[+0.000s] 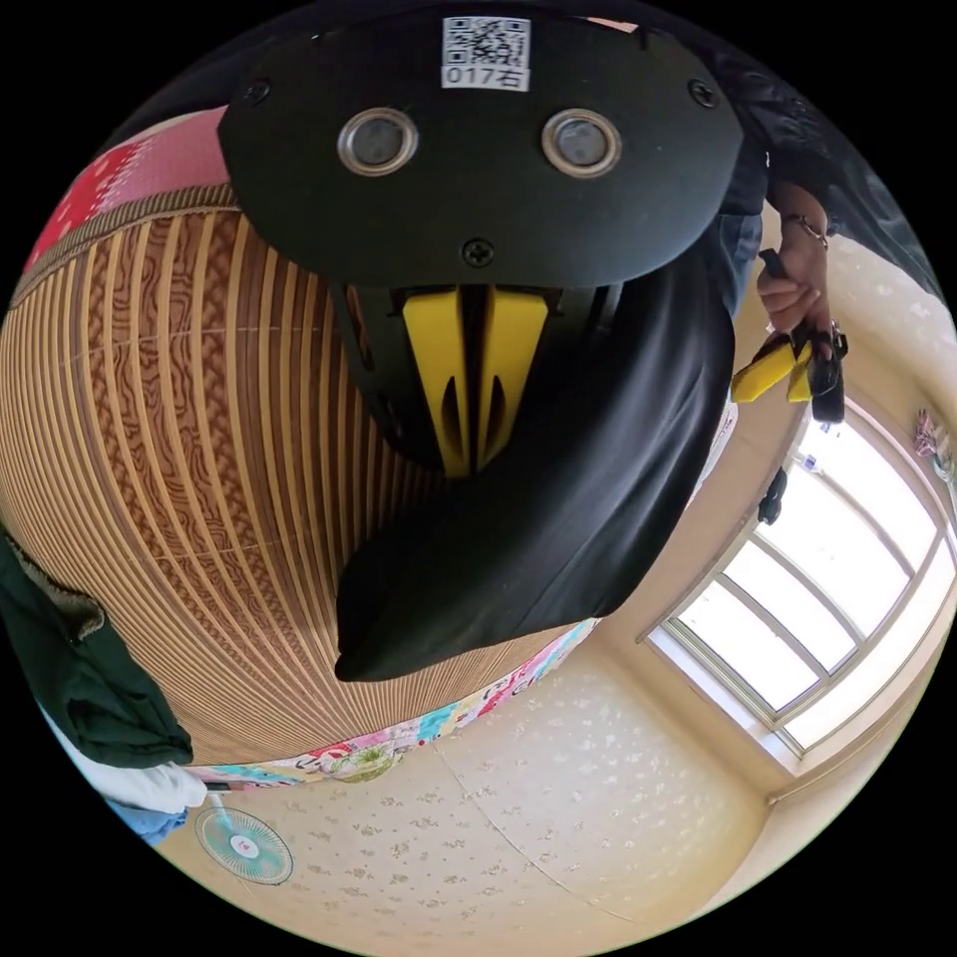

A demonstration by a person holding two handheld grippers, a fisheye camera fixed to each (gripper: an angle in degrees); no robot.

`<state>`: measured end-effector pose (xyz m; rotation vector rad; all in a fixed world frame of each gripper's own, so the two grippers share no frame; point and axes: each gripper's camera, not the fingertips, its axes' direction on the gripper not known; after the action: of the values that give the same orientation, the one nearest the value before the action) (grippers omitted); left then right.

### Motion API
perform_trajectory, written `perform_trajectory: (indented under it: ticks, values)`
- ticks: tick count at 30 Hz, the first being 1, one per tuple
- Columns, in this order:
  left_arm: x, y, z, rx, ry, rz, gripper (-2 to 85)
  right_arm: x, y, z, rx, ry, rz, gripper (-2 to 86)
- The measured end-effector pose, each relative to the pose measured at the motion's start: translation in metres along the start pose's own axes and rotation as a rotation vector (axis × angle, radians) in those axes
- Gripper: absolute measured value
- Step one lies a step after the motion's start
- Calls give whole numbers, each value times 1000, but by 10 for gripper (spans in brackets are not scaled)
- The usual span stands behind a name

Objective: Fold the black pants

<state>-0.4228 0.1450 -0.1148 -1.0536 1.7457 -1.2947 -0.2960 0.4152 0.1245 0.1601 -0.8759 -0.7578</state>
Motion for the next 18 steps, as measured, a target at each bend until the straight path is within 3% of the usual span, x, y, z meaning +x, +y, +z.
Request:
perform_trajectory:
  ticks: [2, 5, 9, 11, 13, 14, 17, 18]
  values:
    - [-11, -14, -1, -16, -68, -29, 163, 2, 0, 0, 1, 9, -4, 22]
    - [-10, -32, 33, -188, -155, -48, 159, 10, 0, -1, 1, -3, 4, 19]
    - [50, -49, 52, -312, -425, 84, 93, 27, 0, -4, 9, -43, 44, 13]
    - [70, -68, 32, -268, -311, 161, 62, 35, 0, -5, 12, -70, 60, 11]
    - [71, -106, -1, -203, 49, 140, 53, 36, 0, -6, 16, -63, 49, 11]
    - [68, -117, -9, -186, 119, 132, 53, 36, 0, -6, 16, -55, 40, 10]
    - [35, -164, -57, -4, 392, -10, 52, 41, -1, -7, 11, -60, 37, 9]
    - [10, -178, -83, 128, 504, -87, 53, 44, -2, -7, 11, -67, 38, 8]
